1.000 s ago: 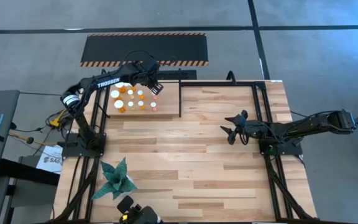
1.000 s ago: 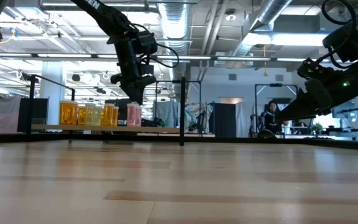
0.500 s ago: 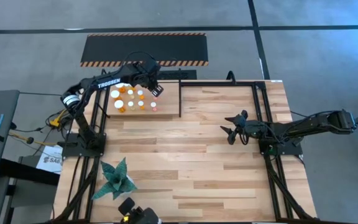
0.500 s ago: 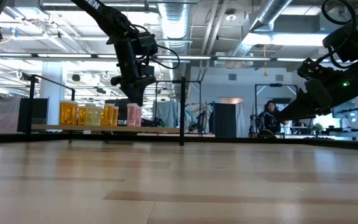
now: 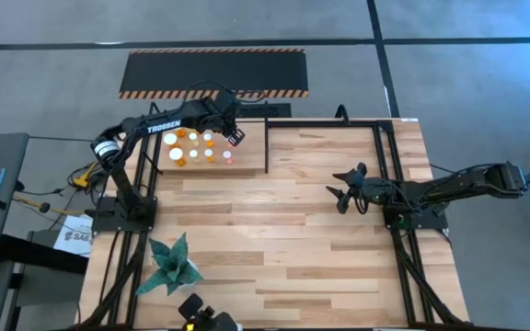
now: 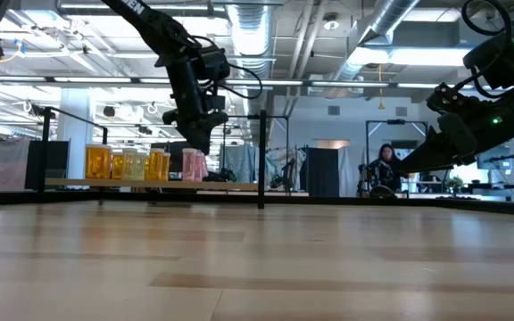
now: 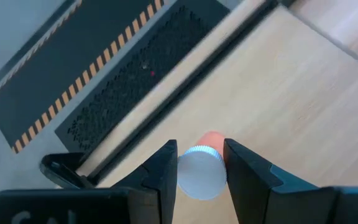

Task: Pick and place medicine bottles onto shelf by color
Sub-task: Adjust the pink pill bottle on the shelf

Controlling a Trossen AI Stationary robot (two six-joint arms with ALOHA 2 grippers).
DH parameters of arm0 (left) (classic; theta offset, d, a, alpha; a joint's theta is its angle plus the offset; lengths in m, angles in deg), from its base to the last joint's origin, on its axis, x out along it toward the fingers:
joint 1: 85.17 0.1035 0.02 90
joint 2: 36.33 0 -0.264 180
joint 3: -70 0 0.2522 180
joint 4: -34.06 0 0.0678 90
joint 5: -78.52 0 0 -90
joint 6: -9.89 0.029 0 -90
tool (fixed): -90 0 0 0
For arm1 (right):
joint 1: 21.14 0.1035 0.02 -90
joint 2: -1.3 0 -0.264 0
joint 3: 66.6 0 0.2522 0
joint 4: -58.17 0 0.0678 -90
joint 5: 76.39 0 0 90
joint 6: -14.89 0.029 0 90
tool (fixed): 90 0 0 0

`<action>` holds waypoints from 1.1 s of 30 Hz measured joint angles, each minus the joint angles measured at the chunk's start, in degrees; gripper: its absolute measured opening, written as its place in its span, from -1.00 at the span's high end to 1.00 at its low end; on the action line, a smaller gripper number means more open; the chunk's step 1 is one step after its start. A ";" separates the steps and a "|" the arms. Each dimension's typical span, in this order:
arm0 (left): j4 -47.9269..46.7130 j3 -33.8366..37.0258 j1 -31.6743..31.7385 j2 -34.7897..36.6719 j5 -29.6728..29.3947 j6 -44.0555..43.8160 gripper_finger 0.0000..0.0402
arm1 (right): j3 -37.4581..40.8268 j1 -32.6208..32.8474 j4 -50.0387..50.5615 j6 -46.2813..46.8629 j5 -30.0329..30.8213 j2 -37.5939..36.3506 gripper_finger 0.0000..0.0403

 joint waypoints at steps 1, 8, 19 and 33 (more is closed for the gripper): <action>0.20 0.49 -0.11 -0.04 -0.05 -0.03 0.49 | 0.00 -0.02 -0.02 0.00 0.02 0.00 -0.34; 0.19 0.79 -0.08 -0.06 -0.18 -0.15 0.49 | 0.00 -0.02 -0.01 0.00 0.01 0.00 -0.34; 0.14 1.03 -0.10 -0.06 -0.52 0.52 0.49 | 0.00 -0.02 -0.02 0.00 0.02 0.00 -0.34; 1.26 1.01 -0.24 -2.00 -2.55 0.79 0.49 | 0.00 0.00 0.02 0.00 0.01 0.00 -0.34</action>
